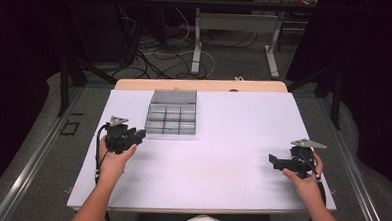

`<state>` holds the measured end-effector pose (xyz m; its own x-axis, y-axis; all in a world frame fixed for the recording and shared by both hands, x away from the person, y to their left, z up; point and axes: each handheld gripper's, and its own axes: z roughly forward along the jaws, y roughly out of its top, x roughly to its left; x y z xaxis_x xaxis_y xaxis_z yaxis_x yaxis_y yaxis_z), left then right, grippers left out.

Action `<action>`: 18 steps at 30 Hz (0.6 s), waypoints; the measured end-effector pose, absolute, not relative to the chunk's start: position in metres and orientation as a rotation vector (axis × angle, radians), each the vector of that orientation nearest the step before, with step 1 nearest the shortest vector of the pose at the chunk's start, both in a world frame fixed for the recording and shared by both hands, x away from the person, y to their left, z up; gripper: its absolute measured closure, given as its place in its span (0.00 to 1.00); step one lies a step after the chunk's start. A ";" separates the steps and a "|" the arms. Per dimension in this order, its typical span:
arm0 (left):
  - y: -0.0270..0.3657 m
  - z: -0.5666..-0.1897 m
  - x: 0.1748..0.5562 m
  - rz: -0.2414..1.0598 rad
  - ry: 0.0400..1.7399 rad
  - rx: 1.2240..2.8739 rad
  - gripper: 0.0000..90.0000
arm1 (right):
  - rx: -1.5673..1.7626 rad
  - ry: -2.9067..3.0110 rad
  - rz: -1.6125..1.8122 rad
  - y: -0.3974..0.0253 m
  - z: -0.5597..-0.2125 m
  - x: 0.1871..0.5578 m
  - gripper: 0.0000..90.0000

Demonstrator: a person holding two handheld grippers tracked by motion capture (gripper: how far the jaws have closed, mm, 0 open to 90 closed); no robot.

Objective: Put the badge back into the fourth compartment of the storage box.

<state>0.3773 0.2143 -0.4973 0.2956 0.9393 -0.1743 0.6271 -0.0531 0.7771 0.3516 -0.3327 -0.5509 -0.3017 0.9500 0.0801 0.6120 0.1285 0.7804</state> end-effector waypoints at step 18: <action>0.214 -0.489 0.390 0.486 1.430 1.750 0.64 | 1.505 1.973 1.025 -0.333 -0.551 0.351 0.00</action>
<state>0.3901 0.2139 -0.4895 0.2853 0.9395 -0.1899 0.6292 -0.0341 0.7765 0.3514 -0.3331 -0.5511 -0.3013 0.9500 0.0818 0.6130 0.1273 0.7798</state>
